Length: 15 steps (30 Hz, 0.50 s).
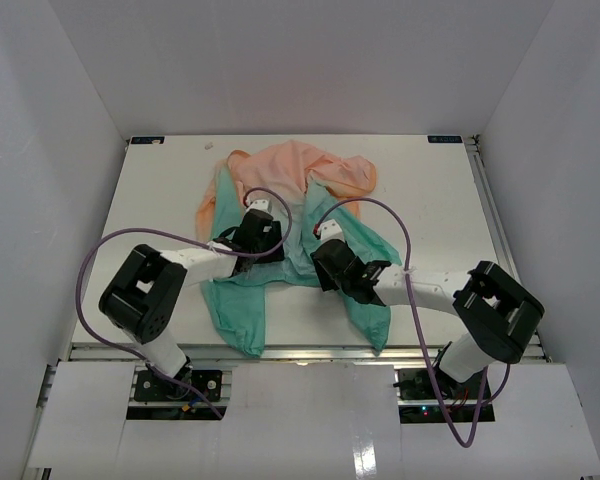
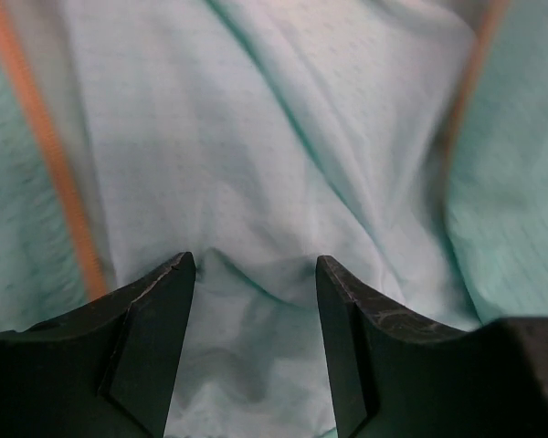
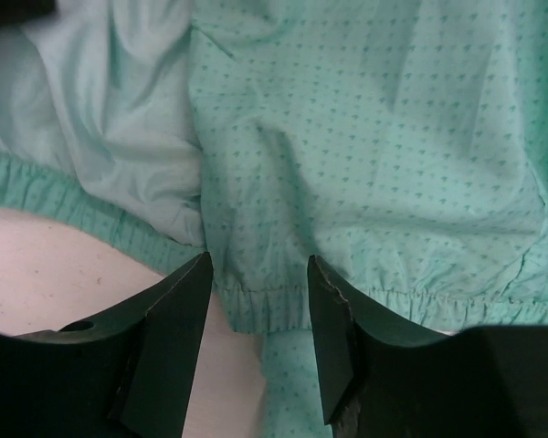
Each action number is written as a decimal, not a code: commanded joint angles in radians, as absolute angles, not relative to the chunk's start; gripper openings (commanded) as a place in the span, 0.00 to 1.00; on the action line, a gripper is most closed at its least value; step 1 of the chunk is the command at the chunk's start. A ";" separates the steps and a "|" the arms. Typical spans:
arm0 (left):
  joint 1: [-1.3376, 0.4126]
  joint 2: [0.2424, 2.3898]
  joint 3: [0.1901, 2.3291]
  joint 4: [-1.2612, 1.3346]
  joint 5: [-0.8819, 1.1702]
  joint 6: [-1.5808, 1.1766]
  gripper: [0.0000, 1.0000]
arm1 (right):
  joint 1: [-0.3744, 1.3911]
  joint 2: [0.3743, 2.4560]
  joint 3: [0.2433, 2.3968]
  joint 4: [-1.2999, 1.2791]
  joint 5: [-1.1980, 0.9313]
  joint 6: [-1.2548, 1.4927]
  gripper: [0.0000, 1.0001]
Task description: Zip up the jacket
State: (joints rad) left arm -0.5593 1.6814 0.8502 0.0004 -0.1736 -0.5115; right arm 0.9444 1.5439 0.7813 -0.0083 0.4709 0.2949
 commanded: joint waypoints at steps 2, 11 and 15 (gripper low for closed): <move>-0.620 1.556 0.781 0.024 -0.048 -0.466 0.67 | 0.943 1.486 0.756 0.101 0.421 0.265 0.50; -0.620 1.449 0.740 0.025 -0.069 -0.505 0.67 | 0.966 1.509 0.774 0.088 0.478 0.236 0.49; -0.620 1.392 0.713 0.032 -0.121 -0.518 0.67 | 0.968 1.550 0.803 0.058 0.480 0.237 0.49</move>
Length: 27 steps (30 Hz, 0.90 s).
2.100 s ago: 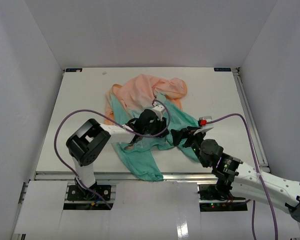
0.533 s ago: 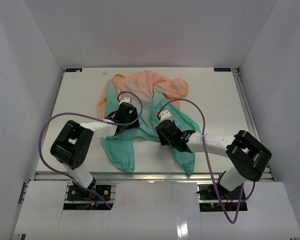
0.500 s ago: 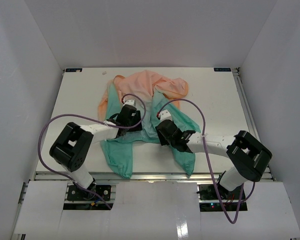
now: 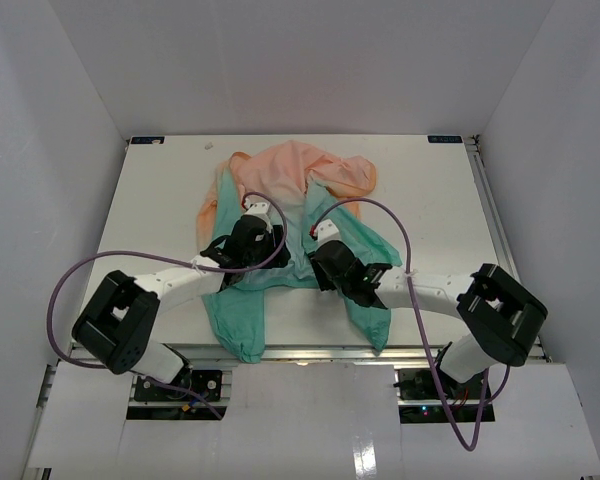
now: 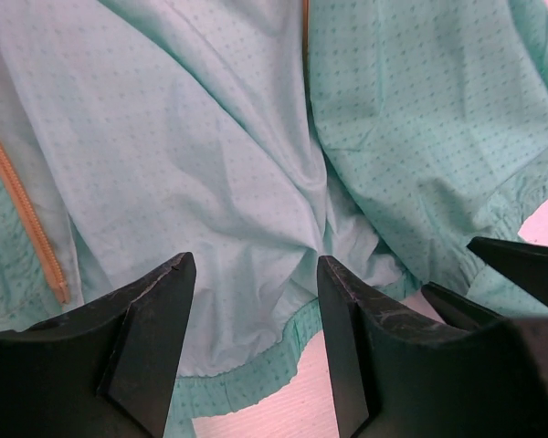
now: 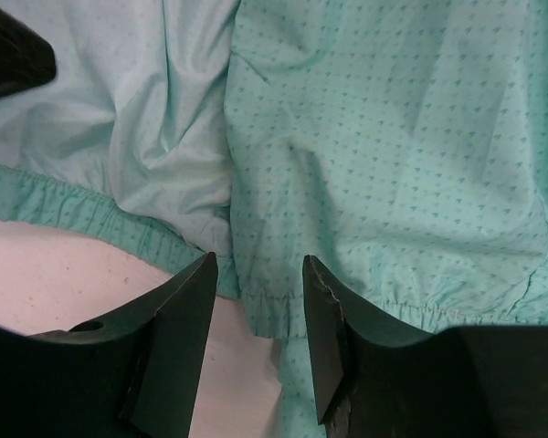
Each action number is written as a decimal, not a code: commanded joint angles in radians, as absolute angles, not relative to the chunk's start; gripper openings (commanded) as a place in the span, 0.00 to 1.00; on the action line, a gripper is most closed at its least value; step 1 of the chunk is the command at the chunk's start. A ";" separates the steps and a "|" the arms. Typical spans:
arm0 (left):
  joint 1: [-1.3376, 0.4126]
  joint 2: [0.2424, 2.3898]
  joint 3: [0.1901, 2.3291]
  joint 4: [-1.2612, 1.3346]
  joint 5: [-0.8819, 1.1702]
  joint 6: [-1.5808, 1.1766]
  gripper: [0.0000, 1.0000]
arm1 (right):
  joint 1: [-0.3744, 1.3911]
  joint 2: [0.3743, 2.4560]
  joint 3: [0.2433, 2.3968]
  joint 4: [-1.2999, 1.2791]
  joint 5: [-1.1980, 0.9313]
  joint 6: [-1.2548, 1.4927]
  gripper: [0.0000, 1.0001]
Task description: Zip up the jacket
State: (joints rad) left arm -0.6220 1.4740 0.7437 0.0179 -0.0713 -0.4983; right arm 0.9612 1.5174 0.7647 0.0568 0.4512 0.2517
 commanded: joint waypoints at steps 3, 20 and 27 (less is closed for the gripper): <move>-0.620 1.363 0.694 0.047 -0.132 -0.522 0.67 | 0.968 1.578 0.817 0.044 0.484 0.239 0.46; -0.616 1.312 0.549 0.364 0.209 -0.536 0.67 | 0.898 1.438 0.822 0.061 0.255 0.314 0.08; -0.539 1.396 0.498 0.563 0.485 -0.676 0.67 | 0.747 1.352 0.761 0.123 -0.055 0.368 0.08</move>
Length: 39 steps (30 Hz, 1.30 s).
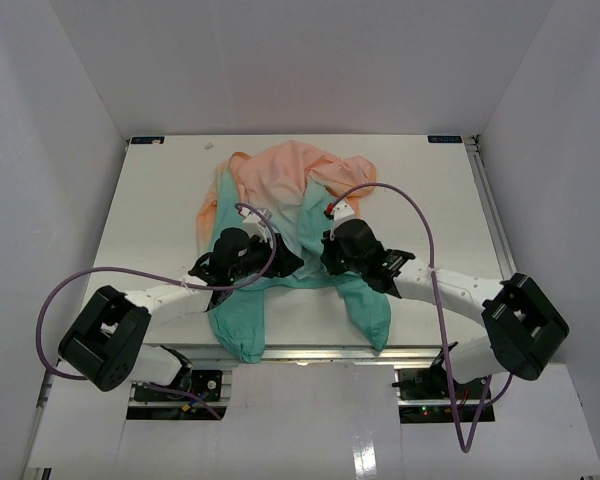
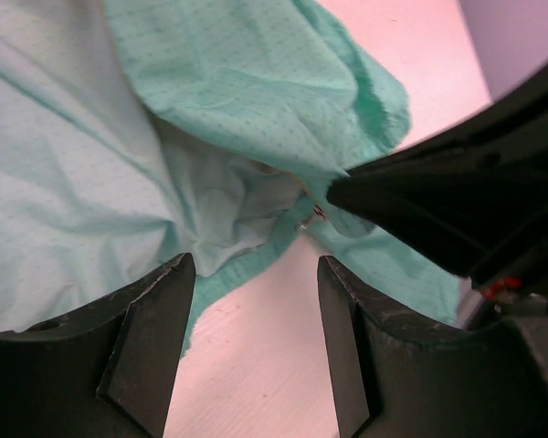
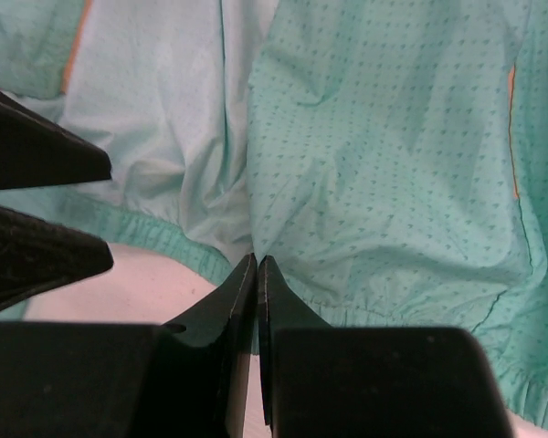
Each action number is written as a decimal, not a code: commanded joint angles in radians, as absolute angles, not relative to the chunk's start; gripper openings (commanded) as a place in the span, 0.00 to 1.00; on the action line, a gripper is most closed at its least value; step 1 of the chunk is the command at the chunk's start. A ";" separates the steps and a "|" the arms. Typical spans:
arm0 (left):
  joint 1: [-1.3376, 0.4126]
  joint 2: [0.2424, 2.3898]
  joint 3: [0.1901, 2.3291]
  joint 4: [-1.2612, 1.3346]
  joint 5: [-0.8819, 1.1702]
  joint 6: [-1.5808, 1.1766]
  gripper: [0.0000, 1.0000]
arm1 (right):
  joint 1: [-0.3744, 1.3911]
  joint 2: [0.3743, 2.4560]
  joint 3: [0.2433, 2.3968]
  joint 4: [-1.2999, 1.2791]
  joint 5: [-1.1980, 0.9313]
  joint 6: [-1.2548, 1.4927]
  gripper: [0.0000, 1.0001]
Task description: Zip up the jacket
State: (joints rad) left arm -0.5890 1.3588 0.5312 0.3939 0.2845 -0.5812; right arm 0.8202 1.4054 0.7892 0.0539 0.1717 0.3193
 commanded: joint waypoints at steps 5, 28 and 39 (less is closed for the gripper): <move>-0.517 1.474 0.488 0.690 0.638 -0.716 0.67 | 0.687 1.307 0.712 0.187 -0.229 0.391 0.08; -0.518 1.373 0.442 0.716 0.618 -0.673 0.68 | 0.677 1.338 0.636 0.081 0.033 0.465 0.15; -0.517 1.308 0.437 0.663 0.563 -0.663 0.68 | 0.678 1.437 0.744 -0.118 0.305 0.409 0.37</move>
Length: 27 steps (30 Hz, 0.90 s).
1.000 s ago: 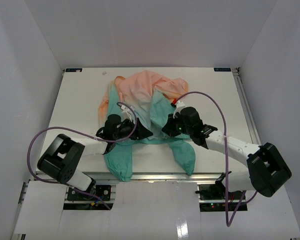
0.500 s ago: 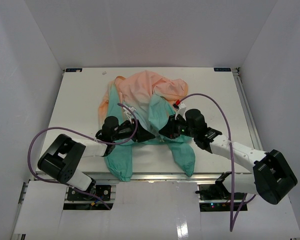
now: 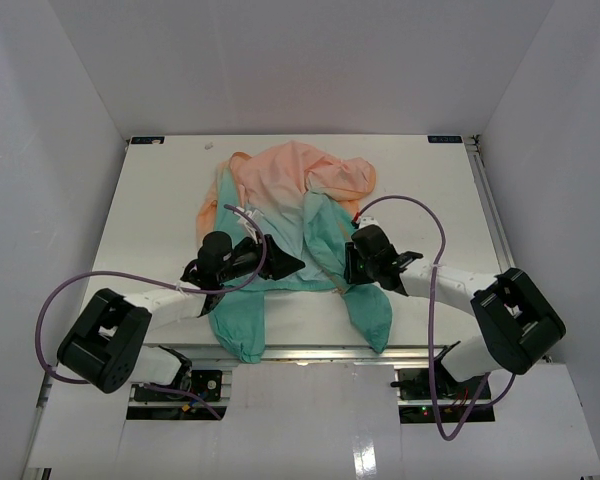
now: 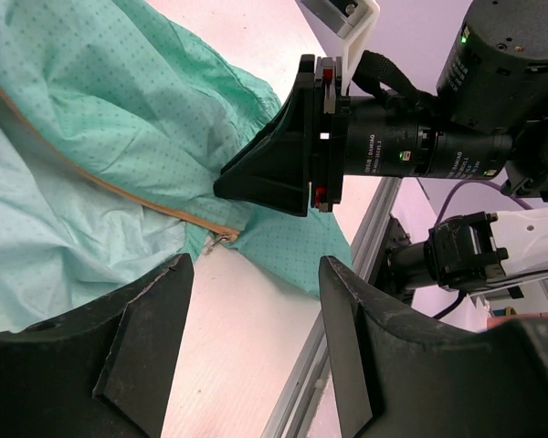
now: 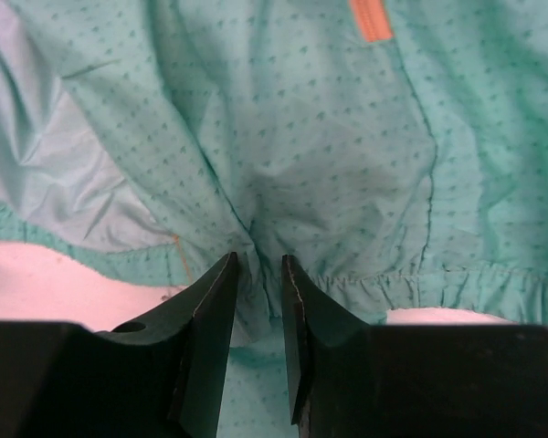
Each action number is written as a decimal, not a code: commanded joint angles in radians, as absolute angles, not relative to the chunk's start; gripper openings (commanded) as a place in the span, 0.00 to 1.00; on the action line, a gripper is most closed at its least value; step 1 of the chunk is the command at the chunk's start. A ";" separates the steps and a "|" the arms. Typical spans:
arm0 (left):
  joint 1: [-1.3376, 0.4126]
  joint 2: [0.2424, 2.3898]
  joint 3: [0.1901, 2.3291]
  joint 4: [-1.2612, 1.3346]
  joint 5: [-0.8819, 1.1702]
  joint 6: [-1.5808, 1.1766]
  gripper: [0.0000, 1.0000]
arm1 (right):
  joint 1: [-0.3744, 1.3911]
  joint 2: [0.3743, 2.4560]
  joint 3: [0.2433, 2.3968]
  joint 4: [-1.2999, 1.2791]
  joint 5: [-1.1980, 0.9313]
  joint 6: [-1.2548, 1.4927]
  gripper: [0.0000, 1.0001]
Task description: Zip up the jacket
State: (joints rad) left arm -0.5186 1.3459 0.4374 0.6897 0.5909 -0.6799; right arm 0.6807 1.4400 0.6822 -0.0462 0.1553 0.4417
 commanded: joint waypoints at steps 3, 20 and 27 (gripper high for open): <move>-0.517 1.304 0.437 0.655 0.557 -0.661 0.68 | 0.679 1.412 0.763 -0.153 0.368 0.391 0.41; -0.518 1.302 0.442 0.631 0.525 -0.661 0.68 | 0.867 1.211 0.853 -0.207 0.265 0.116 0.38; -0.517 1.238 0.443 0.493 0.306 -0.647 0.68 | 0.929 1.325 0.873 -0.167 0.157 0.117 0.37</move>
State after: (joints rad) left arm -0.5186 1.3151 0.4374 0.5820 0.4675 -0.6685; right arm 0.9050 1.2552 0.8474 -0.2031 0.2276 0.1467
